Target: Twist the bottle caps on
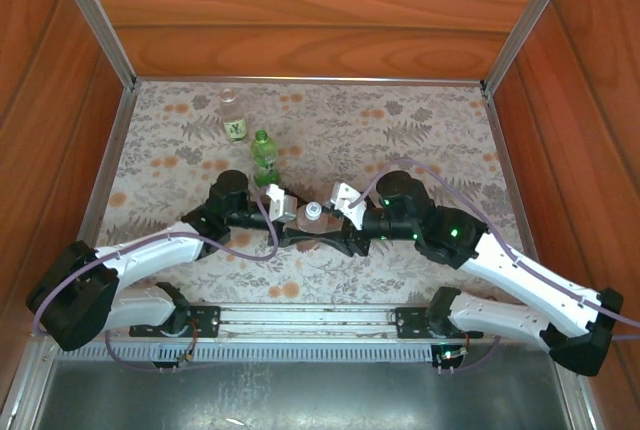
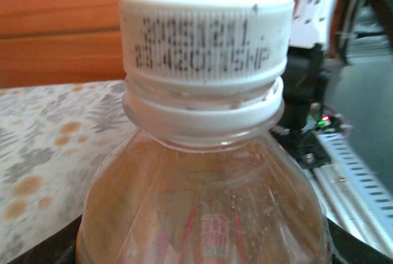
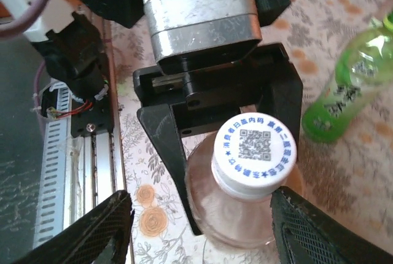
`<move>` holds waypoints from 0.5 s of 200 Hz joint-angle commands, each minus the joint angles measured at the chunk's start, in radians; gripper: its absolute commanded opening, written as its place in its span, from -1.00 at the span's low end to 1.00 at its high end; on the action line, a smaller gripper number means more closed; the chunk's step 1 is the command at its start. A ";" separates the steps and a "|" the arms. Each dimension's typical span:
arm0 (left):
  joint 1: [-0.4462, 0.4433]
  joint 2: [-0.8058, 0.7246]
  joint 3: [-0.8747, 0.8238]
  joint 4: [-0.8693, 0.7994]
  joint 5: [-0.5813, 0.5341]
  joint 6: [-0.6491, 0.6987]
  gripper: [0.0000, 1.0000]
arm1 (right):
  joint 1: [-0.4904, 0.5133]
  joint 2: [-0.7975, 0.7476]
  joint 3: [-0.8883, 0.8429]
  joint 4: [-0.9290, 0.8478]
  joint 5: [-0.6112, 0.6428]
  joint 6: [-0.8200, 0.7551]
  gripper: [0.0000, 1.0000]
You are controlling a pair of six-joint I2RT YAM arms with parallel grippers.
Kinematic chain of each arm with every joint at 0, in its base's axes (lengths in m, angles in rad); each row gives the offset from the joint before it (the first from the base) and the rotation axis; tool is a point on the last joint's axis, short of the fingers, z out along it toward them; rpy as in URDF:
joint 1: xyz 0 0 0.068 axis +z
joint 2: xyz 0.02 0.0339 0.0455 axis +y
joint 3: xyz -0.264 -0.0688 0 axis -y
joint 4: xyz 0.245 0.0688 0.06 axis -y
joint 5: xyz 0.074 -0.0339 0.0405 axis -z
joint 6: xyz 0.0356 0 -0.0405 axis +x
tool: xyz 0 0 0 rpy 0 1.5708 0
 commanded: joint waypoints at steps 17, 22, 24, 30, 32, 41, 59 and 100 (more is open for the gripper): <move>0.004 -0.007 0.043 0.014 0.190 -0.016 0.15 | -0.037 0.049 0.040 0.099 -0.255 -0.180 0.25; 0.003 -0.006 0.045 0.014 0.198 -0.014 0.15 | -0.041 0.054 0.044 0.103 -0.270 -0.180 0.25; 0.003 -0.007 0.047 0.013 0.200 -0.013 0.16 | -0.042 0.056 0.045 0.104 -0.275 -0.179 0.25; 0.003 -0.006 0.049 0.014 0.211 -0.012 0.16 | -0.046 0.063 0.048 0.111 -0.281 -0.174 0.24; 0.003 -0.006 0.050 0.015 0.217 -0.011 0.15 | -0.048 0.065 0.049 0.114 -0.284 -0.172 0.24; 0.002 -0.003 0.052 0.015 0.226 -0.010 0.16 | -0.055 0.071 0.053 0.119 -0.290 -0.171 0.24; 0.003 -0.002 0.050 0.013 0.226 -0.006 0.16 | -0.065 0.074 0.055 0.142 -0.322 -0.161 0.17; 0.004 -0.004 0.044 0.013 0.231 -0.002 0.16 | -0.074 0.101 0.061 0.173 -0.355 -0.132 -0.19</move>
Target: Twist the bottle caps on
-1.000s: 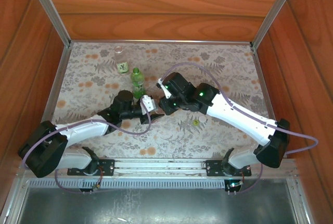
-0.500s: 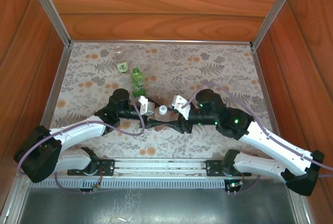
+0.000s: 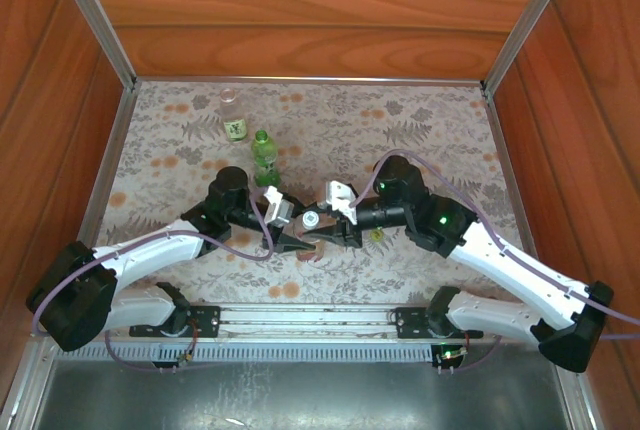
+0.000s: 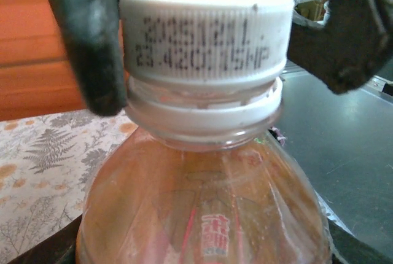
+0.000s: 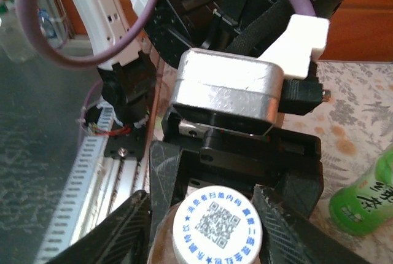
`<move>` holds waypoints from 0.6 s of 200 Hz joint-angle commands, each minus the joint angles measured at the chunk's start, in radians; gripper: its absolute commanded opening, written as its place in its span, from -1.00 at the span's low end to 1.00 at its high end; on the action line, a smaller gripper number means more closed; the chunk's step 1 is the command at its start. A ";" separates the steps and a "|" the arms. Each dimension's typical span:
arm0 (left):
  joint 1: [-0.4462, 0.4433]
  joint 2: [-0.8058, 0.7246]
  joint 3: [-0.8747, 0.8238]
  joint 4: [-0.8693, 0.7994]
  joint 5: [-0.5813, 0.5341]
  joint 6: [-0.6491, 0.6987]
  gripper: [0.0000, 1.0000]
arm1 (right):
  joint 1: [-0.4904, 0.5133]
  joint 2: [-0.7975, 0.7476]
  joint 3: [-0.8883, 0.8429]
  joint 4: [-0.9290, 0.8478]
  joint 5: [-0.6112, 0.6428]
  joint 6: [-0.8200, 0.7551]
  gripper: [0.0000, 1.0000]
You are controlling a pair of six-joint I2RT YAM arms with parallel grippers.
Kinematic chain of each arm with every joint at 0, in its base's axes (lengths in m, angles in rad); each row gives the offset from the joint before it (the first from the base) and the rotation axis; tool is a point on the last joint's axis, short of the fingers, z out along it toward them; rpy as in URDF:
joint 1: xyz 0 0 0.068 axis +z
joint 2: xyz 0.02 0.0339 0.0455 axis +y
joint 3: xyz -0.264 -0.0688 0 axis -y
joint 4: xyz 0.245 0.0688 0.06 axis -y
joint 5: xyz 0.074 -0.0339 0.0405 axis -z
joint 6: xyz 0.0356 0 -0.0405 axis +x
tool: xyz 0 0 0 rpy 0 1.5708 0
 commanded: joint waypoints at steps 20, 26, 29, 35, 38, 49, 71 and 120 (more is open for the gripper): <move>0.000 -0.001 0.015 0.015 0.041 0.004 0.16 | -0.008 0.033 0.035 0.041 -0.068 0.034 -0.35; 0.001 -0.001 0.014 0.014 0.040 0.007 0.16 | -0.009 0.038 0.036 0.041 -0.067 0.041 -0.39; 0.001 -0.001 0.014 0.014 0.035 0.008 0.16 | -0.009 0.040 0.036 0.044 -0.065 0.044 -0.42; 0.001 -0.002 0.013 0.014 0.019 0.009 0.16 | -0.009 0.043 0.036 0.047 -0.057 0.051 -0.45; 0.000 -0.002 0.013 0.015 0.006 0.012 0.16 | -0.009 0.044 0.036 0.047 -0.052 0.054 -0.47; 0.001 -0.007 0.010 0.014 -0.056 0.016 0.15 | -0.009 0.050 0.035 0.052 -0.020 0.079 -0.53; 0.000 -0.017 0.013 0.015 -0.275 0.013 0.16 | -0.009 0.056 0.005 0.132 0.157 0.177 -0.67; -0.047 0.043 0.065 0.082 -0.834 -0.018 0.15 | 0.003 0.173 -0.038 0.307 0.758 0.544 -0.67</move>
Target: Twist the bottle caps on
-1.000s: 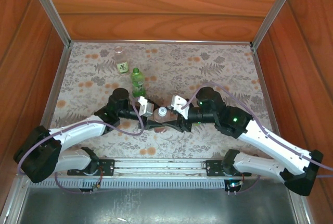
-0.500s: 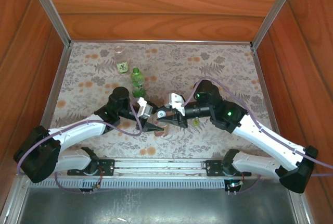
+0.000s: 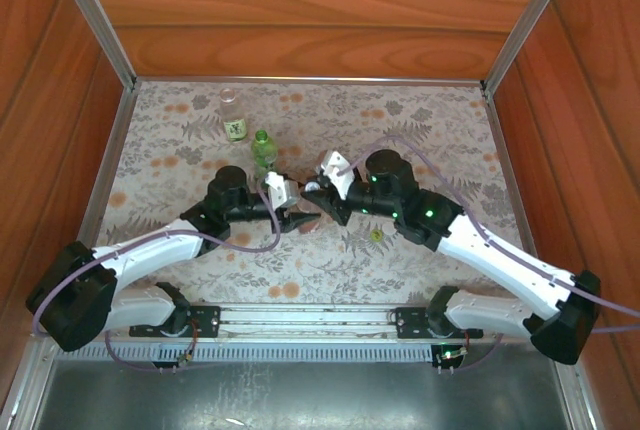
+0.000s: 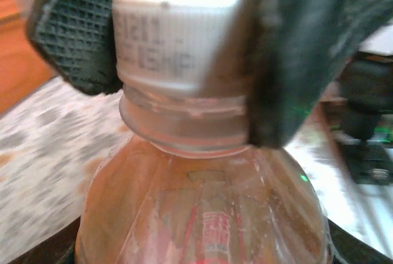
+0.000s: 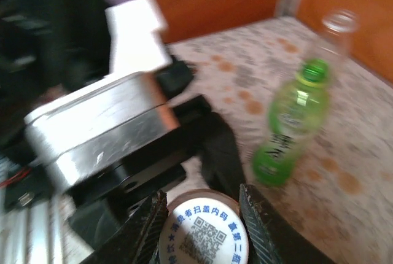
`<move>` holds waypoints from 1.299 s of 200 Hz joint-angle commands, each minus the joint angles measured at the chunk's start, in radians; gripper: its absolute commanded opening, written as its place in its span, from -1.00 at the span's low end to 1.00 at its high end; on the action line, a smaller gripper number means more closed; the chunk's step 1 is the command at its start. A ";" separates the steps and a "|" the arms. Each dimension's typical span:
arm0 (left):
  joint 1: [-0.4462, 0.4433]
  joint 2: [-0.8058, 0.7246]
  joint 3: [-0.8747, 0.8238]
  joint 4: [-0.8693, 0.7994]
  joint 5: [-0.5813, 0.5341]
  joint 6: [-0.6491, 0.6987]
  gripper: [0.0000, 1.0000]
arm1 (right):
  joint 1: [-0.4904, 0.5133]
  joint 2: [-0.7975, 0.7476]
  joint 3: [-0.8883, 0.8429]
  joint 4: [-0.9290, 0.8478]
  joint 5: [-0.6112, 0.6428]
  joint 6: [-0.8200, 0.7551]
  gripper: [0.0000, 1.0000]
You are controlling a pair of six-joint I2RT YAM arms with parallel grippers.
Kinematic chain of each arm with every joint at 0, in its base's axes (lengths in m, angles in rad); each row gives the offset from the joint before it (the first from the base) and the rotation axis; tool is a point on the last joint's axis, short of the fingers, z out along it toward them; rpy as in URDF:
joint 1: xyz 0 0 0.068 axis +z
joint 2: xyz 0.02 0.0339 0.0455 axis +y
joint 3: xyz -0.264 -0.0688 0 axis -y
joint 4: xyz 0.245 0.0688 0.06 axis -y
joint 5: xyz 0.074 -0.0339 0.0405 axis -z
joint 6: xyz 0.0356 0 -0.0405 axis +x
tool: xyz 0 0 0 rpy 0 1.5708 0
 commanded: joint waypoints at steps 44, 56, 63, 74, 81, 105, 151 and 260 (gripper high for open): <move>-0.119 0.107 0.118 0.117 -0.476 -0.005 0.15 | 0.104 0.181 0.003 0.241 0.699 0.321 -0.67; -0.119 0.103 0.114 0.117 -0.460 -0.019 0.15 | 0.098 0.170 -0.006 0.254 0.670 0.283 -0.59; -0.118 0.099 0.108 0.116 -0.440 -0.024 0.15 | 0.093 0.154 -0.021 0.272 0.656 0.256 -0.54; -0.115 0.091 0.100 0.116 -0.409 -0.028 0.15 | 0.079 0.121 -0.042 0.287 0.575 0.201 -0.35; -0.111 0.086 0.096 0.116 -0.379 -0.039 0.15 | 0.070 0.093 -0.056 0.284 0.532 0.173 -0.26; -0.065 0.076 0.084 0.114 -0.195 -0.096 0.12 | 0.025 -0.030 -0.114 0.218 0.227 0.004 -0.01; -0.030 0.074 0.055 0.113 0.176 -0.081 0.12 | -0.004 -0.212 -0.128 -0.004 -0.139 -0.144 0.12; -0.030 0.118 0.079 0.112 0.456 -0.087 0.11 | -0.025 -0.154 -0.019 -0.091 -0.346 -0.112 -0.19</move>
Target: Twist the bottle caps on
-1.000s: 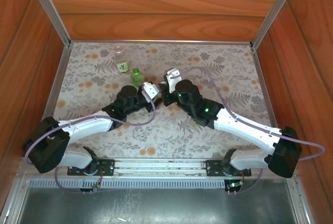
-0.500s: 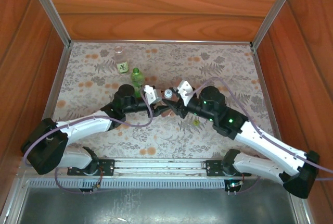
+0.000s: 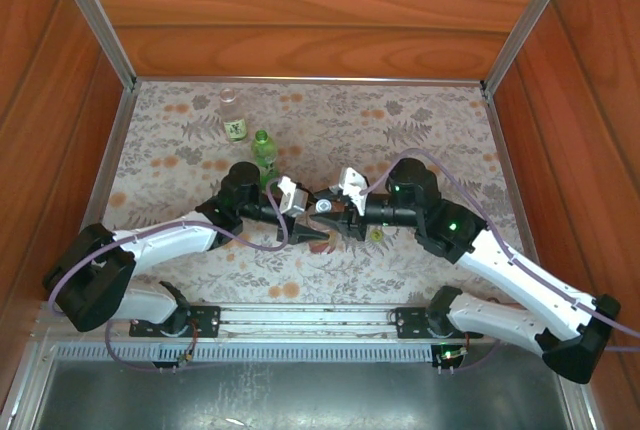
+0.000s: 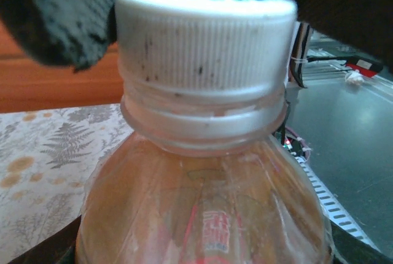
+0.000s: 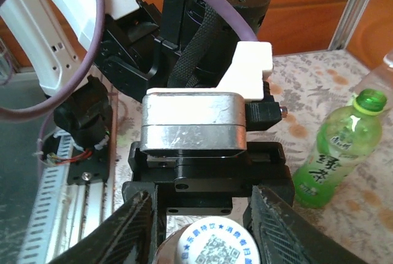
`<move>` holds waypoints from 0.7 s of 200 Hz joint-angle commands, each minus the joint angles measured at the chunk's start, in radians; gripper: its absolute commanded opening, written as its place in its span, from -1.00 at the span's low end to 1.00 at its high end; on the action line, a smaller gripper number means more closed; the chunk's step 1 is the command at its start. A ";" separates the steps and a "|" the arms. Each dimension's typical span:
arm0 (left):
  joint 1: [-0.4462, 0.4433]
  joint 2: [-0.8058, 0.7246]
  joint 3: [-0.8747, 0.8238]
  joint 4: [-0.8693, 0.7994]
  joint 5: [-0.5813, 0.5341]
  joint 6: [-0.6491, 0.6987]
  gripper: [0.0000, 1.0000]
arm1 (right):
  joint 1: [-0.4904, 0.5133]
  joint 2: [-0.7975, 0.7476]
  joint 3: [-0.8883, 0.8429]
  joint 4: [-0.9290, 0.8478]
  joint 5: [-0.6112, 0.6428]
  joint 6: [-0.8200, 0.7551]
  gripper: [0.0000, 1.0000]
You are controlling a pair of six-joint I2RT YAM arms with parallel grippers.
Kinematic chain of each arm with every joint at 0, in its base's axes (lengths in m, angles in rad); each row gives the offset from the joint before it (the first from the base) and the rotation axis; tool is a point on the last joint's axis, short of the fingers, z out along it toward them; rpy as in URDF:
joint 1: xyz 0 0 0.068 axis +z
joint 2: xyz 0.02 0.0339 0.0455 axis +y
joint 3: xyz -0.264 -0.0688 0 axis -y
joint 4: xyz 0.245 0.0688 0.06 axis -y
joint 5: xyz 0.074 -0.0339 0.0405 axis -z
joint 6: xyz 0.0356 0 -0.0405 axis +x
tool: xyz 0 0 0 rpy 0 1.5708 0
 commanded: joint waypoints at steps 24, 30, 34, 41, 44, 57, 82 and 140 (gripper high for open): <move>0.003 -0.013 0.007 0.021 0.035 -0.009 0.11 | -0.005 0.021 0.029 -0.037 -0.041 0.005 -0.41; 0.002 -0.017 0.005 0.020 0.028 -0.009 0.11 | -0.005 0.024 0.032 -0.041 -0.036 0.004 -0.48; 0.003 -0.019 0.004 0.020 0.024 -0.008 0.11 | -0.005 0.028 0.033 -0.043 -0.033 0.005 -0.50; 0.002 -0.025 0.002 0.021 0.019 -0.009 0.11 | -0.006 0.032 0.036 -0.052 -0.029 0.001 -0.55; 0.002 -0.025 0.002 0.020 0.016 -0.008 0.11 | -0.005 0.034 0.040 -0.055 -0.023 0.002 -0.56; 0.003 -0.037 0.001 0.021 -0.037 -0.007 0.11 | -0.005 0.040 0.044 -0.048 0.022 0.015 -0.57; -0.032 -0.057 -0.001 0.021 -0.286 0.051 0.12 | -0.006 0.067 0.021 0.067 0.265 0.135 -0.63; -0.184 0.068 0.116 0.026 -0.852 0.120 0.11 | 0.015 0.186 -0.020 0.260 0.839 0.428 -0.64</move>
